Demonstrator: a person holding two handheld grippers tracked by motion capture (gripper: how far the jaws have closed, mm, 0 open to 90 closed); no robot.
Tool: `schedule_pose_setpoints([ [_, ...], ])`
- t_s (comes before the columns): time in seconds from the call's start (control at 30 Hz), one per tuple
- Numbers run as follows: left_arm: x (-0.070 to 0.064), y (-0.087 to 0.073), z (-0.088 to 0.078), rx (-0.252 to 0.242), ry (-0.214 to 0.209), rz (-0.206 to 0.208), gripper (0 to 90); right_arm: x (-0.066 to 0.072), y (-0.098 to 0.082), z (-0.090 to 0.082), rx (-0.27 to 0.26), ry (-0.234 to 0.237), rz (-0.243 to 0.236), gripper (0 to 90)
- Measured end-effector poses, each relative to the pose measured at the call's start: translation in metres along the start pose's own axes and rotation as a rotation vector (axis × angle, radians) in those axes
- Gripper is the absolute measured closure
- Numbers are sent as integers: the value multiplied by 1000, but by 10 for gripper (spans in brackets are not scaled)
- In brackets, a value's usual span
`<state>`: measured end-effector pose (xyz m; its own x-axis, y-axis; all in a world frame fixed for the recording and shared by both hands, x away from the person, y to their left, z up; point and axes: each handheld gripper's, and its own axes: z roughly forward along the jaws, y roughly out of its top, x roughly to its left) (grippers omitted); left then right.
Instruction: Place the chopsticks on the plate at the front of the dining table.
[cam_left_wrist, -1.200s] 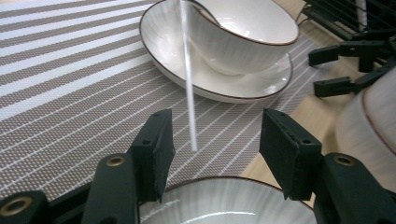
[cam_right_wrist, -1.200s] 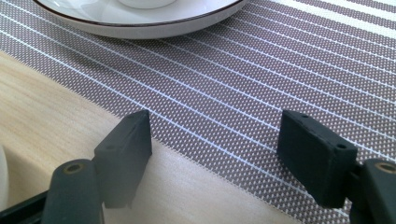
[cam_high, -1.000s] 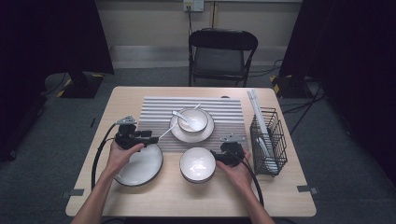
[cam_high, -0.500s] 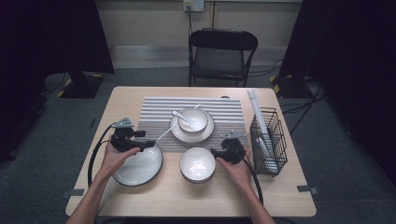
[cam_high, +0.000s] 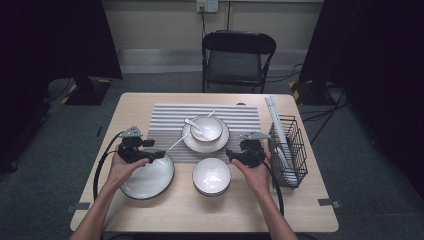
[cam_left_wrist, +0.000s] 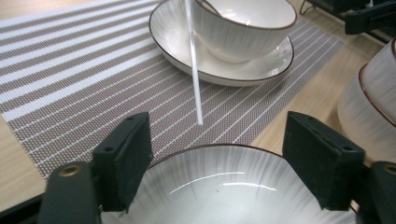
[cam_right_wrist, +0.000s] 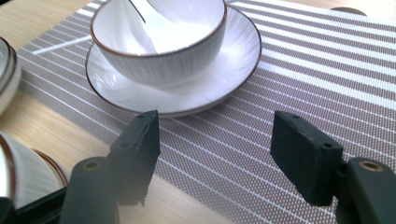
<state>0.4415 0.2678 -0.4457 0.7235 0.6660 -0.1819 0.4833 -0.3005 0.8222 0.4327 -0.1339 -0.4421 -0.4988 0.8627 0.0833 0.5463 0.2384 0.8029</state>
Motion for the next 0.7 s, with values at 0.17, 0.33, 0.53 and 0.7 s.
schedule_pose_setpoints([
  [0.17, -1, -3, -1, 10, 9, 7, 220, 4, 16, -6, -26, 23, -5, 339],
  [0.33, -2, -2, 0, 18, 10, 13, 219, 4, 31, -13, -45, 32, -23, 360],
  [0.53, -3, -3, 4, 35, 6, 19, 230, 1, 46, -23, -77, 27, -25, 357],
  [0.7, -4, -3, 5, 48, 3, 25, 231, -5, 57, -31, -108, -10, -34, 335],
])
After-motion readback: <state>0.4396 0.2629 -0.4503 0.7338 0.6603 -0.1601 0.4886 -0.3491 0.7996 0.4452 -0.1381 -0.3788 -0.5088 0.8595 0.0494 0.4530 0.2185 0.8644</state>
